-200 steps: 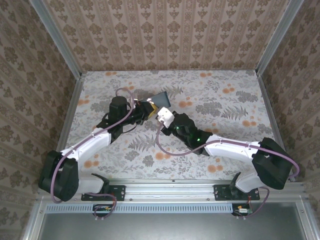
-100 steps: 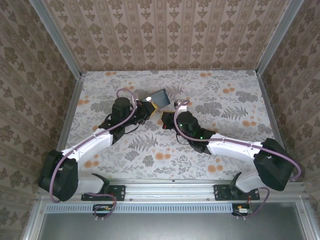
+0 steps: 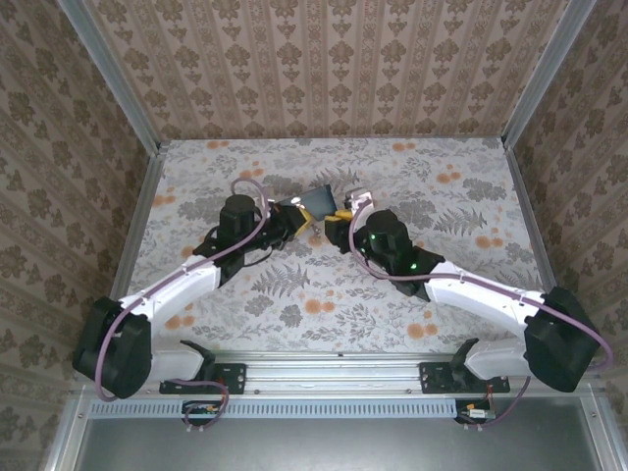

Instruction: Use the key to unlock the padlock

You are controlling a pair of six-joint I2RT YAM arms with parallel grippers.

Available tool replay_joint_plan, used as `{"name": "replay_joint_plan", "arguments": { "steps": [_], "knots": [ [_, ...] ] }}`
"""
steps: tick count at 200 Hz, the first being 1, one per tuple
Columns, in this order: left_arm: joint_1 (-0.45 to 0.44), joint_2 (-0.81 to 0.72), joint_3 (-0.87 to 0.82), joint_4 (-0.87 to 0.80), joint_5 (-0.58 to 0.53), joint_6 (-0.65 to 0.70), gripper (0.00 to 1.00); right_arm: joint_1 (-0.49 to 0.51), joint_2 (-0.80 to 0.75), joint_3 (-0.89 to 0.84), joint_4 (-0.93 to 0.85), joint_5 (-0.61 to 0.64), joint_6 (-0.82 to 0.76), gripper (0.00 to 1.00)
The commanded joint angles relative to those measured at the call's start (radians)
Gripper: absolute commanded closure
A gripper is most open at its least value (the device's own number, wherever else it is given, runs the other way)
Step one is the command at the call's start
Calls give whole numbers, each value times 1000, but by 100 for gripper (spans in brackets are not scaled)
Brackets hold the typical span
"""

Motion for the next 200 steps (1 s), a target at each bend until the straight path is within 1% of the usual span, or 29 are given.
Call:
{"name": "replay_joint_plan", "arguments": {
  "steps": [1,19,29,42,55,82,102,132,174,200],
  "knots": [
    [16,-53,3,67,33,28,100,28,-25,23,-49,-74,-298,64],
    [23,-59,-2,66,35,22,100,69,-10,17,-33,-41,-458,62],
    [25,-62,-1,64,37,20,100,96,9,14,-8,5,-538,61],
    [26,-64,0,59,35,20,100,118,38,15,21,44,-615,61],
    [26,-66,0,57,35,22,100,134,59,17,60,77,-660,61],
    [27,-66,4,50,33,23,100,150,97,29,91,100,-727,61],
    [26,-63,9,49,35,24,100,157,139,24,135,144,-764,63],
    [28,-64,14,39,34,29,100,157,157,12,198,192,-785,63],
    [28,-51,25,39,37,29,100,157,170,11,247,218,-805,64],
    [27,-47,27,45,39,25,100,157,183,21,226,214,-812,66]
  ]
}}
